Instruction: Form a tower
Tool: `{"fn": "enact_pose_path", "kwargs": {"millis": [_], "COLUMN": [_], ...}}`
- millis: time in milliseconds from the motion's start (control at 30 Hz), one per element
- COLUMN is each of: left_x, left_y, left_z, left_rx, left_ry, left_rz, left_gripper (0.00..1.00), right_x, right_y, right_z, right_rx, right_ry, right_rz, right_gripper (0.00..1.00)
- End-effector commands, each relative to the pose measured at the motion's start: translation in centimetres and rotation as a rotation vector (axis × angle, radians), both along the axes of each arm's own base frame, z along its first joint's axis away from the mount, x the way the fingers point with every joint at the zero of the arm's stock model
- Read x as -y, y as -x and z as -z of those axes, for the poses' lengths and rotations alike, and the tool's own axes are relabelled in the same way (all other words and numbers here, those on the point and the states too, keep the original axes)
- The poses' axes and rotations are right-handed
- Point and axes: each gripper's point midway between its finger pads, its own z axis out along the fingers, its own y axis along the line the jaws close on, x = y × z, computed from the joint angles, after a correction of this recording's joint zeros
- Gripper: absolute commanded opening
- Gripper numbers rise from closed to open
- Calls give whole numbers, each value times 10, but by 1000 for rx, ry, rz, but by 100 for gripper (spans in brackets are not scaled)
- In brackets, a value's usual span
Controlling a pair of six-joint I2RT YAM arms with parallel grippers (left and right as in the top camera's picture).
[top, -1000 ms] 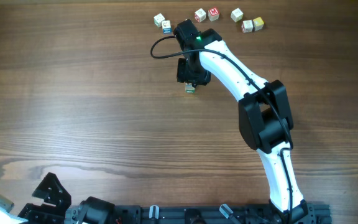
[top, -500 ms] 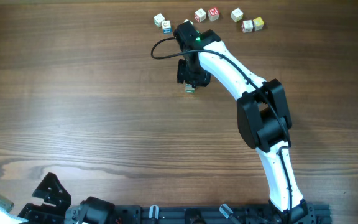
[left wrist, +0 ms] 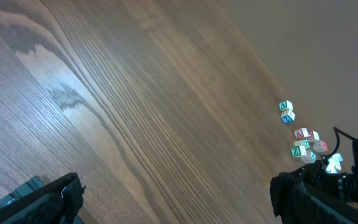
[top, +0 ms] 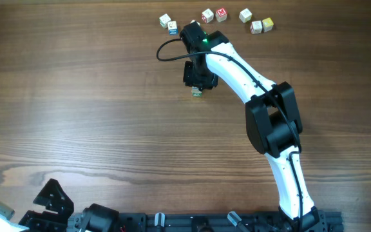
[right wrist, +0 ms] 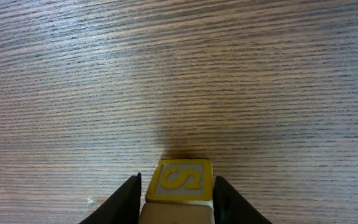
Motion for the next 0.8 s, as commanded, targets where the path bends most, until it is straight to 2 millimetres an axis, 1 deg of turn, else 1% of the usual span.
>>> {"fn": "enact_pose_path", "kwargs": {"millis": [0, 133, 267, 500, 733, 767], "left_x": [-3, -3, -3, -3, -3, -3], "left_y": [1, 1, 1, 1, 1, 1], "left_z": [0, 0, 0, 0, 0, 0], "left_rx": [9, 9, 9, 9, 9, 9], "left_ry": [0, 0, 0, 0, 0, 0], "left_rz": [-21, -21, -21, -21, -21, -21], "left_gripper": [100, 100, 100, 100, 100, 100], "right_x": [5, 5, 4, 6, 7, 10], "right_y": [1, 1, 0, -1, -2, -2], "right_z": [12, 12, 12, 12, 12, 12], "right_rx": [-20, -20, -15, -11, -7, -5], "right_ry": [27, 27, 23, 33, 40, 53], "right_rz": [16, 15, 15, 10, 29, 50], "right_gripper": [35, 35, 36, 28, 29, 29]}}
